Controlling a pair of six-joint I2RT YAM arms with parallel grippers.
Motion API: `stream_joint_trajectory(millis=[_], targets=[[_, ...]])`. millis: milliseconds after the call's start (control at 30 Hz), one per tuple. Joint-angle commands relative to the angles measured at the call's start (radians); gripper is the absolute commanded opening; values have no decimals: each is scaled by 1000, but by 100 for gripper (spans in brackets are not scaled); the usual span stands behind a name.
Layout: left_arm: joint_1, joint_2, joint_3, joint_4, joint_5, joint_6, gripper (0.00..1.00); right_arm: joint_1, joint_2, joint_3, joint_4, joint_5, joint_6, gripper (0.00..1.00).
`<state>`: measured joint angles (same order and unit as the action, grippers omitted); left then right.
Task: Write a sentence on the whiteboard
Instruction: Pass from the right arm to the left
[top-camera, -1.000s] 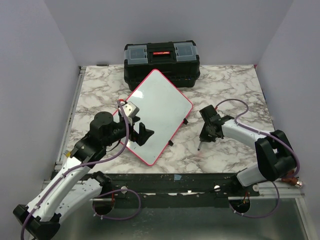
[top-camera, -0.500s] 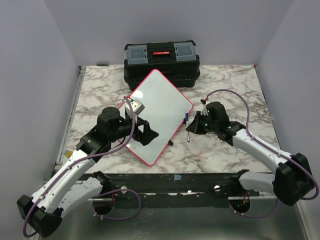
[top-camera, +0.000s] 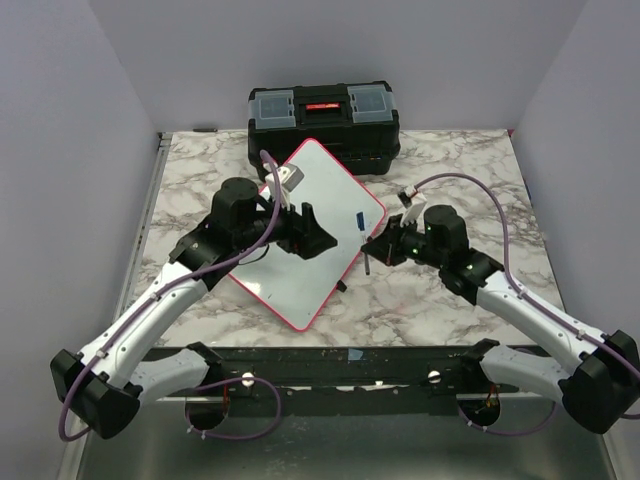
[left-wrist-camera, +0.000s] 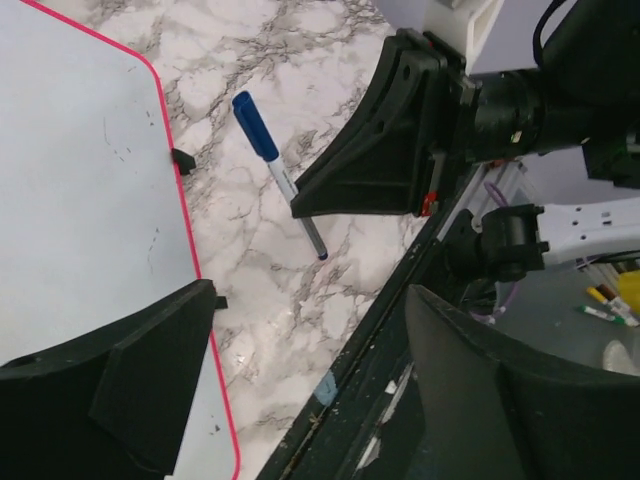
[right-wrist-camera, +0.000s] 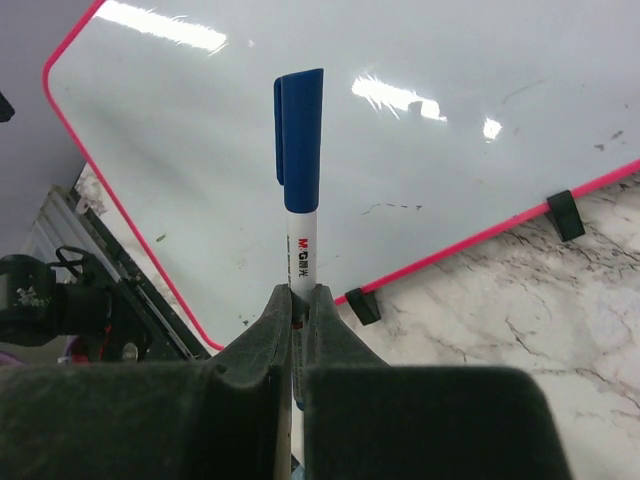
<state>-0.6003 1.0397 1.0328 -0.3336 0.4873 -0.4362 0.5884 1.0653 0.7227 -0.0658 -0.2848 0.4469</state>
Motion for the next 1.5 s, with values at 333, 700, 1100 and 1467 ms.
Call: stream_joint_trajectory(millis=[333,700,1100,1467], targets=[[-7,185,157,-38,-18,-100,63,119,-44,11,88,-39,-109,1],[-18,239,151,-5,8,-117,52,142,-59,3,118,-86,-127,1],[-25,271,126,67,73,-173,29,160,-53,-9,132,-95,-139,1],[-26,246,90,126,91,-203,0,163,-48,12,109,-21,-111,12]])
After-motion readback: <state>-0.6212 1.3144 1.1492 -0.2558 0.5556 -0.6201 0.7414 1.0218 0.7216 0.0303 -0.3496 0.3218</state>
